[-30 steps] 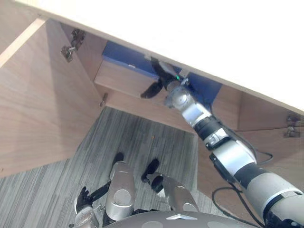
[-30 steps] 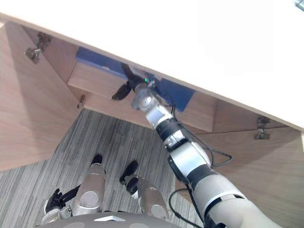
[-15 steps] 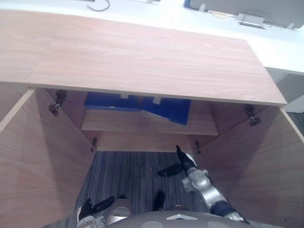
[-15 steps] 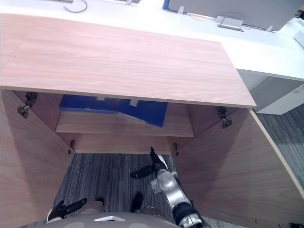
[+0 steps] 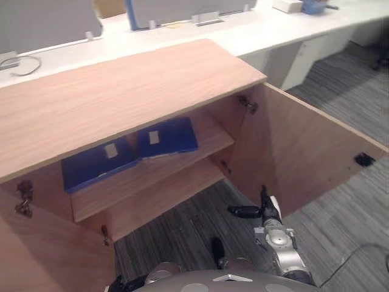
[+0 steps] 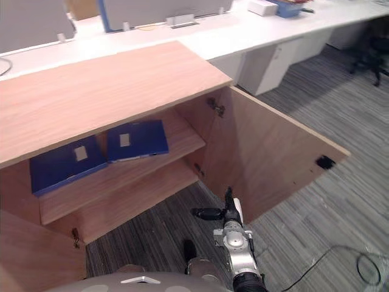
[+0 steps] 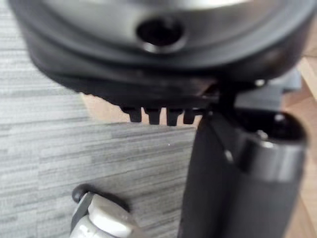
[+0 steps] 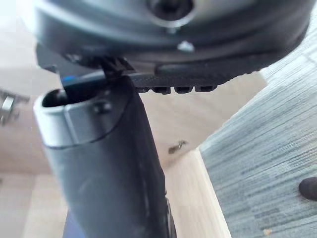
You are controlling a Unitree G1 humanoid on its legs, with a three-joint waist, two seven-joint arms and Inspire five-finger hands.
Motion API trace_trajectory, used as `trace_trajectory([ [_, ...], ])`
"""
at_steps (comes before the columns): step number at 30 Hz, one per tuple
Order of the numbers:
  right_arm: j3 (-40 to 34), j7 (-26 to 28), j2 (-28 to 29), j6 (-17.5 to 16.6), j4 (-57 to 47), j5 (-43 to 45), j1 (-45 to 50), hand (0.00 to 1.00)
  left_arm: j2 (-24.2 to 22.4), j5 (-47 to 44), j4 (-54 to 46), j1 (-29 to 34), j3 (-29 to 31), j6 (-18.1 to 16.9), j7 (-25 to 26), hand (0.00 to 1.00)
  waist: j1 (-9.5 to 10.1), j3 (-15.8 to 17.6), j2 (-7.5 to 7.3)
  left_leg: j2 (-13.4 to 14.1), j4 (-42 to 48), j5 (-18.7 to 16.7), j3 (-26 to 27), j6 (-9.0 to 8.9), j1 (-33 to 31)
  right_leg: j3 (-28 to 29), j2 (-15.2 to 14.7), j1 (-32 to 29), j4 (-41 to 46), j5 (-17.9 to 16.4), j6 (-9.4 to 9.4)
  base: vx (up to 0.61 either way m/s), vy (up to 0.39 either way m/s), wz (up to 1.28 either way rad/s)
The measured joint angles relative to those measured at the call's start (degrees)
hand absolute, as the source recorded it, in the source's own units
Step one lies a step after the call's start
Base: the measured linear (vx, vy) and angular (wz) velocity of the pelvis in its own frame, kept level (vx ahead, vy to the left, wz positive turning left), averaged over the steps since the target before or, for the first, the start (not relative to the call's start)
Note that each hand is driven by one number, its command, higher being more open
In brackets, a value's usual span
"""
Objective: Walk over to the cabinet, pick up the folder, carry it to the office cabinet, place the folder inside the office cabinet, then close the office cabinet door
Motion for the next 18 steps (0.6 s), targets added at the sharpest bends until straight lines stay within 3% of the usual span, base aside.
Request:
trace_trajectory([
  [6,-1.34,-0.56,2.46,0.40,-6.64,0.01,5.11,1.00,-0.96,1.33,-0.02,1.25,2.17,0.19,-0.32,1.00,-0.07,0.93,-0.01,0.11,-3.36,0.60,6.13,0.93,5.11,0.09,-0.02,0.15,2.52,-0.03,-0.33,0.01,0.057,-0.50],
  [7,-1.40,-0.56,2.95,0.52,-8.31,0.01,5.68,1.00,-1.02,2.70,-0.04,1.22,2.25,0.18,-0.46,1.00,0.08,1.09,0.09,0.22,-3.25,0.76,7.83,1.25,5.69,-2.98,-0.86,-0.78,4.18,-1.00,-1.80,0.00,0.065,-0.63],
  [8,-1.65,-0.53,3.57,0.53,-10.27,0.04,5.83,1.00,-1.12,3.13,-0.10,1.16,2.73,0.11,-0.84,1.00,0.33,1.12,0.12,0.46,-3.06,0.98,10.77,1.64,6.29,-11.21,-3.80,-2.94,7.75,-3.59,-5.65,0.01,0.062,-0.68],
  [9,-1.71,-0.55,3.74,0.51,-11.06,0.11,5.75,1.00,-1.18,3.12,-0.10,1.08,2.88,0.16,-0.94,1.00,0.39,1.34,0.32,0.67,-3.07,1.14,11.88,1.92,6.88,-15.93,-5.66,-3.37,9.43,-5.09,-7.74,0.01,0.047,-0.74],
  [10,-2.15,-0.57,3.90,0.50,-12.30,0.20,5.65,1.00,-1.35,3.12,-0.01,1.14,2.86,0.17,-0.99,1.00,0.64,1.72,0.90,1.43,-3.18,1.18,13.59,2.04,7.92,-24.86,-9.77,-3.58,13.17,-6.85,-10.18,0.02,0.020,-0.48],
  [11,-2.55,-0.65,4.02,0.50,-12.68,0.26,5.47,1.00,-1.45,3.13,0.03,1.27,2.85,0.12,-1.01,1.00,0.81,1.91,1.26,1.76,-3.17,1.00,14.70,2.33,8.42,-29.14,-12.34,-4.11,16.95,-7.52,-11.10,0.03,-0.006,-0.47],
  [13,-5.38,-1.00,3.93,0.54,-12.62,0.49,4.91,1.00,-1.35,3.13,0.34,1.36,2.16,0.03,-0.90,1.00,1.50,1.28,2.04,3.50,-3.14,0.88,16.97,2.21,10.23,-37.19,-21.08,-3.82,30.06,-10.50,-13.22,0.13,-0.069,-0.37],
  [14,-6.92,-1.41,3.12,0.54,-11.11,0.55,2.73,1.00,-1.05,3.10,0.51,2.14,1.17,-0.21,-0.85,1.00,1.79,0.89,1.94,4.59,-2.64,0.73,17.84,1.93,11.28,-38.09,-25.17,-2.37,33.24,-10.72,-12.74,0.17,-0.094,-0.37],
  [15,-7.16,-1.47,2.85,0.52,-10.43,0.56,1.82,1.00,-0.88,3.08,0.46,2.36,1.07,-0.27,-0.91,1.00,1.82,0.90,1.47,4.55,-2.11,0.61,17.89,1.72,11.56,-38.17,-25.71,-1.79,33.02,-9.61,-12.56,0.20,-0.168,-0.69],
  [16,-8.25,-1.82,1.75,0.53,-8.13,0.95,-1.60,1.00,0.02,3.17,0.58,2.89,0.96,-0.28,-1.16,1.00,2.40,1.17,0.98,4.42,0.82,-0.72,17.62,0.80,11.85,-37.54,-26.43,-0.27,31.29,-5.20,-10.76,0.07,-0.096,-0.76],
  [18,-10.61,-3.20,-0.74,0.51,-6.83,2.64,-4.67,1.00,-0.92,3.24,2.51,2.84,0.01,0.09,-2.25,1.00,3.41,0.71,2.63,4.38,0.98,-1.93,13.19,1.19,10.95,-36.98,-24.43,-0.08,29.38,-5.35,-11.43,-0.09,-0.153,-1.01],
])
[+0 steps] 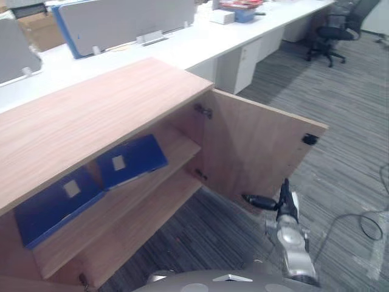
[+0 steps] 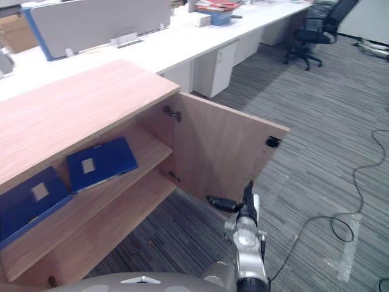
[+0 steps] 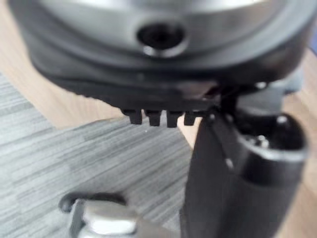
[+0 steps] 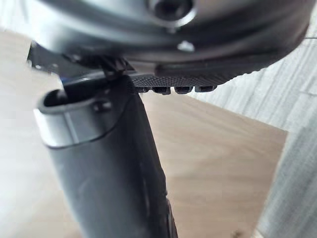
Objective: Walk over to the cabinet, pick up the folder, carry it to the office cabinet, place the folder inside the office cabinet, then close the office cabinet door
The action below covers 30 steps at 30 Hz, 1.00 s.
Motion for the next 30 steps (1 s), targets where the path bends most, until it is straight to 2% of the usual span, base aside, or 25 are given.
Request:
trace_trajectory([
  [1,-2.94,-1.01,-1.66,0.00,0.16,0.15,-1.65,1.00,-0.06,0.29,0.82,0.07,-1.69,-0.13,-0.42,1.00,-0.19,-0.52,1.17,0.01,-5.14,1.80,-2.20,-1.15,0.03,1.06,2.15,-0.57,-2.28,0.41,1.74,-0.21,-0.141,-0.87],
  [2,-5.00,-1.82,-2.02,-0.02,0.09,0.16,-2.35,1.00,-0.21,0.40,0.94,0.12,-2.25,-0.19,-0.47,1.00,-0.10,-0.78,1.00,0.04,-6.44,2.53,-1.10,-1.58,-0.13,1.87,2.56,-0.40,-4.31,0.20,4.00,-0.16,-0.075,-0.49],
  [3,-6.18,-2.31,-2.09,-0.02,0.02,0.16,-2.67,1.00,0.14,0.58,0.95,0.13,-2.32,-0.19,-0.46,1.00,-0.42,-1.05,0.92,-0.28,-6.94,2.87,-0.96,-1.91,-0.42,2.04,2.25,-0.45,-4.35,-1.41,4.92,-0.05,-0.104,-0.19],
  [4,-8.28,-3.37,-2.24,0.07,0.22,0.18,-2.30,1.00,1.29,2.09,0.93,0.79,-2.51,-0.15,-0.51,1.00,-1.10,-1.05,-1.23,-1.42,-8.55,3.77,-0.67,-2.08,-0.23,1.94,1.10,-0.07,-4.36,-4.95,7.82,-0.02,-0.122,-0.03],
  [5,-8.92,-3.78,-2.29,0.09,0.47,0.23,-2.24,1.00,1.49,2.06,0.90,1.28,-2.33,-0.14,-0.49,1.00,-1.23,-1.28,-1.87,-1.59,-9.24,4.07,-0.57,-2.39,-0.02,1.71,1.35,0.64,-6.39,-5.60,9.35,0.00,-0.166,-0.12],
  [6,-9.62,-4.31,-2.98,0.14,0.61,0.63,-1.91,1.00,1.59,2.08,0.99,1.54,-2.20,-0.15,-0.43,1.00,-1.26,-1.96,-1.97,-1.08,-10.80,4.93,-0.54,-3.08,0.01,1.10,3.08,2.06,-11.00,-5.74,11.98,0.04,-0.141,-0.11],
  [7,-9.72,-4.58,-4.26,0.12,0.62,1.87,-1.71,1.00,1.35,2.11,1.06,1.49,-2.25,0.16,-0.49,1.00,-1.78,-2.23,-1.09,0.04,-12.74,6.41,-0.97,-3.51,-0.31,-0.18,5.04,2.74,-14.65,-3.93,11.63,0.05,-0.127,-0.06],
  [9,-9.83,-4.85,-5.57,0.13,0.62,1.96,-1.71,1.00,0.95,2.17,1.01,1.25,-2.19,0.27,-0.41,1.00,-1.88,-1.96,-0.32,0.49,-14.86,7.96,-1.38,-3.98,-0.32,-0.72,5.95,2.72,-15.81,-3.25,11.33,0.06,-0.098,0.11],
  [12,-10.25,-5.21,-5.82,0.09,0.39,4.07,-1.79,1.00,0.79,2.14,0.42,1.20,-1.79,0.85,-0.38,1.00,-1.90,-1.88,-0.19,1.02,-16.23,9.50,-3.51,-4.91,-0.98,-2.63,6.13,2.95,-16.25,-3.22,11.23,0.03,-0.081,0.28],
  [18,-9.98,-5.20,-6.40,-0.22,0.44,6.97,-6.58,1.00,0.63,2.03,-0.64,1.36,-0.84,1.07,-0.36,1.00,-1.56,-1.75,-0.73,0.85,-17.34,11.03,-7.11,-4.91,-3.51,-6.26,6.19,4.54,-21.18,-0.51,11.21,-0.02,-0.007,0.30],
  [23,-6.76,-5.19,-12.52,-1.33,3.34,9.94,-14.88,1.00,0.76,1.86,-1.55,1.47,-0.84,1.00,-0.41,1.00,-0.65,-1.69,-0.85,-0.34,-17.30,11.63,-7.77,-4.19,-4.52,-6.86,6.21,5.56,-25.13,2.53,11.49,-0.03,0.029,0.06],
  [26,-2.01,-4.21,-17.97,-2.55,9.06,12.97,-21.55,1.00,1.28,1.54,-2.26,1.50,-0.84,0.81,-0.53,1.00,-0.10,-1.56,-1.08,-0.93,-17.26,11.82,-8.39,-3.89,-5.05,-7.48,6.10,6.38,-27.36,4.06,11.64,-0.04,0.027,0.08],
  [28,4.29,-1.79,-21.66,-4.03,13.85,17.02,-26.71,1.00,1.69,1.44,-2.72,1.51,-0.84,0.59,-0.61,1.00,0.21,-1.09,-1.76,-1.21,-17.30,12.12,-8.76,-3.68,-5.52,-7.76,6.16,6.53,-28.69,5.05,11.62,-0.05,0.006,0.05],
  [30,4.43,-0.53,-22.38,-4.90,16.78,20.58,-28.30,1.00,2.14,1.38,-2.66,1.73,-0.82,0.59,-0.94,1.00,0.25,-0.77,-2.33,-1.26,-17.28,12.16,-9.05,-3.64,-5.51,-8.05,6.18,6.82,-29.02,5.22,11.60,-0.03,-0.004,0.05],
])
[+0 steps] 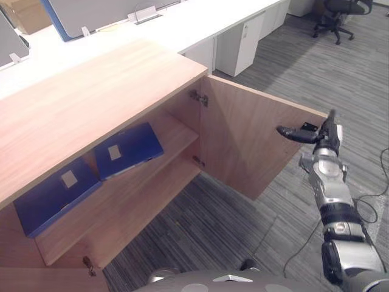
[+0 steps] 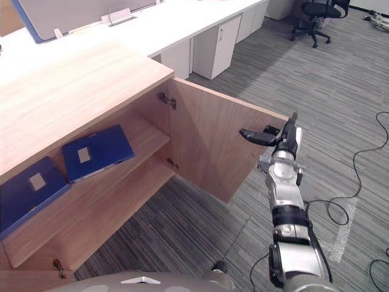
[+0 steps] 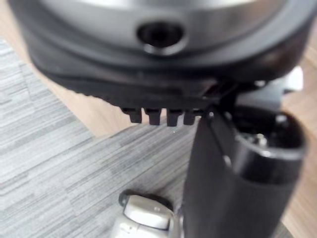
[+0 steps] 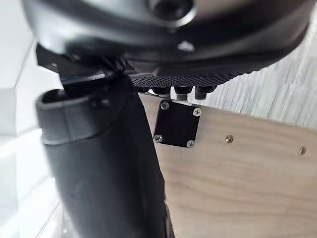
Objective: Walk over to the cabinet, pick up the folder, carry it to the office cabinet, place the folder inside the office cabinet, then close the office cabinet door
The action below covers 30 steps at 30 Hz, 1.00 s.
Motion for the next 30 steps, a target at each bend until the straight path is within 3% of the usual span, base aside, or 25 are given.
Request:
trace_trajectory([
  [5,4.35,1.67,-2.96,-1.71,4.50,2.15,-2.07,1.00,0.33,-0.01,0.02,0.00,0.00,-0.34,-0.54,1.00,-0.29,0.09,-0.16,-0.19,0.08,0.13,-0.27,0.17,-0.05,0.01,0.35,0.68,-1.79,1.14,-0.04,-0.02,-0.006,-0.02],
  [14,11.53,4.44,-6.23,-1.87,11.45,7.32,-7.27,1.00,1.54,-0.27,0.05,-0.09,-0.06,-0.98,-0.63,1.00,-0.30,0.29,-0.15,0.85,0.26,0.43,-0.87,-0.33,-0.91,-0.37,2.19,1.32,-4.86,2.36,-0.70,-0.06,-0.051,-0.01],
  [17,17.28,6.26,-9.36,-1.85,11.31,9.06,-7.27,1.00,1.90,-0.28,0.05,-0.12,-0.13,-0.98,-0.93,1.00,-0.37,0.37,-0.29,1.46,0.26,0.45,-0.89,-0.52,-1.00,-0.41,2.99,1.47,-5.67,2.40,-0.78,-0.03,-0.068,-0.04],
  [18,23.45,7.75,-12.73,-1.74,10.70,10.88,-7.27,1.00,2.07,-0.27,0.07,-0.14,-0.12,-0.99,-1.35,1.00,-0.61,0.40,-0.34,1.73,0.29,0.39,-0.87,-0.69,-1.05,-0.42,3.14,1.47,-5.74,2.39,-0.83,-0.01,-0.062,-0.05],
  [21,41.33,14.44,-27.83,2.12,1.14,14.06,-7.20,1.00,3.18,0.01,0.27,-0.54,0.08,-1.01,-3.13,1.00,-0.99,0.55,-0.64,3.16,1.56,-0.32,-0.51,-1.61,-1.64,-0.38,4.50,1.41,-5.80,2.16,-1.66,0.00,-0.071,-0.07],
  [24,50.24,24.61,-38.91,4.51,-13.47,14.44,-6.67,1.00,4.41,1.13,1.18,-1.04,1.72,-1.43,-4.74,1.00,-1.61,0.35,-1.22,5.16,2.40,-1.00,0.63,-2.60,-1.65,0.50,6.96,0.94,-5.71,1.34,-2.97,0.02,-0.109,-0.27],
  [25,51.02,28.85,-40.65,4.63,-18.59,14.43,-6.19,1.00,4.91,2.51,1.55,-1.31,2.27,-1.97,-4.92,1.00,-1.95,0.32,-1.79,6.05,2.42,-1.03,1.16,-2.68,-1.74,0.73,7.92,0.42,-5.57,1.11,-3.61,0.02,-0.134,-0.31],
  [30,51.24,38.78,-43.13,4.24,-35.85,14.66,-2.06,1.00,6.22,5.32,2.66,-3.47,3.03,-2.31,-5.54,1.00,-2.17,0.15,-2.35,7.88,3.15,-1.07,2.10,-2.75,-2.09,1.79,9.90,-0.87,-4.57,-0.01,-4.75,-0.02,-0.099,-0.20],
])
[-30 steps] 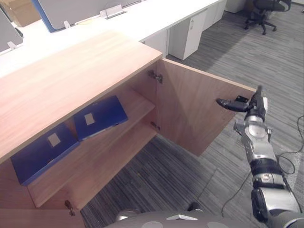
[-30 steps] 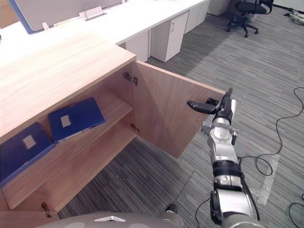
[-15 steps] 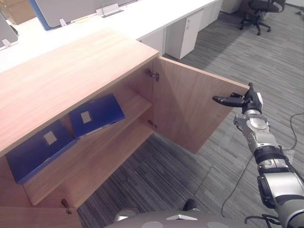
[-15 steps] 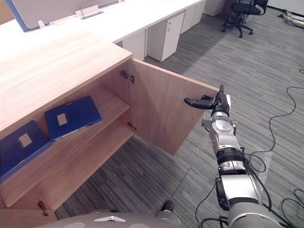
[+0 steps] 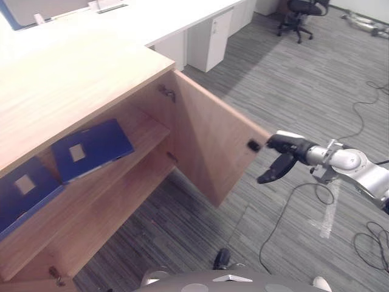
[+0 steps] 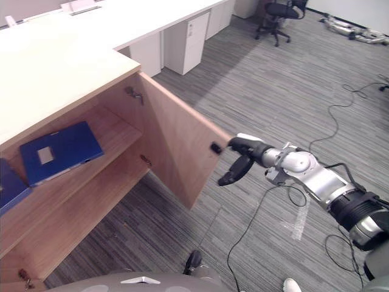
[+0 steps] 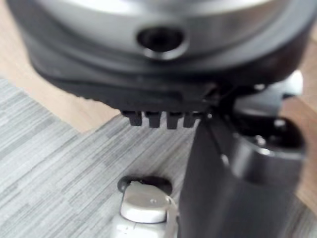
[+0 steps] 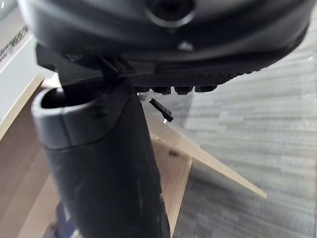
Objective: Walk over to the cabinet, pick up the folder, carry it to the office cabinet, place the folder inside the office cabinet, then close the office cabinet door
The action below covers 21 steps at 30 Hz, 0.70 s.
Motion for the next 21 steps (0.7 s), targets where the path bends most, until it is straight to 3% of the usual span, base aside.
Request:
trace_trajectory([
  [5,5.01,3.50,6.86,-1.28,-9.00,2.46,-0.43,1.00,-0.03,0.17,0.04,-3.54,-0.07,-0.03,-0.56,1.00,3.02,-0.23,-0.25,0.39,-0.17,0.19,-1.23,0.07,-1.98,-0.61,0.40,-1.59,0.00,0.09,0.08,-0.08,-0.045,0.09],
  [9,9.51,5.43,11.30,-2.51,-11.46,4.82,-4.94,1.00,-0.28,0.13,-0.37,-3.54,-0.17,-0.06,-0.51,1.00,5.88,-1.42,-1.23,0.12,-2.28,2.10,-3.33,-1.47,-2.46,-2.37,0.00,-1.60,0.05,0.37,-0.34,0.00,0.004,0.29],
  [13,10.59,5.92,14.91,-3.31,-12.16,4.92,-4.85,1.00,0.74,-0.25,-0.36,-2.54,-0.10,-0.08,-0.32,1.00,6.62,-2.82,-3.36,-0.42,-3.09,2.92,-3.94,-1.58,-2.39,-2.79,-0.57,-1.59,0.06,0.55,-0.56,0.05,0.041,0.11],
  [21,11.54,4.96,20.79,-3.42,-9.86,4.45,-3.93,1.00,0.72,-0.20,-0.69,-2.58,-0.80,-0.20,-0.27,1.00,7.54,-3.15,-3.77,-1.85,-3.08,2.84,-4.08,-1.04,-1.85,-2.74,-1.89,-0.83,-0.31,1.08,0.20,0.02,0.050,0.02],
])
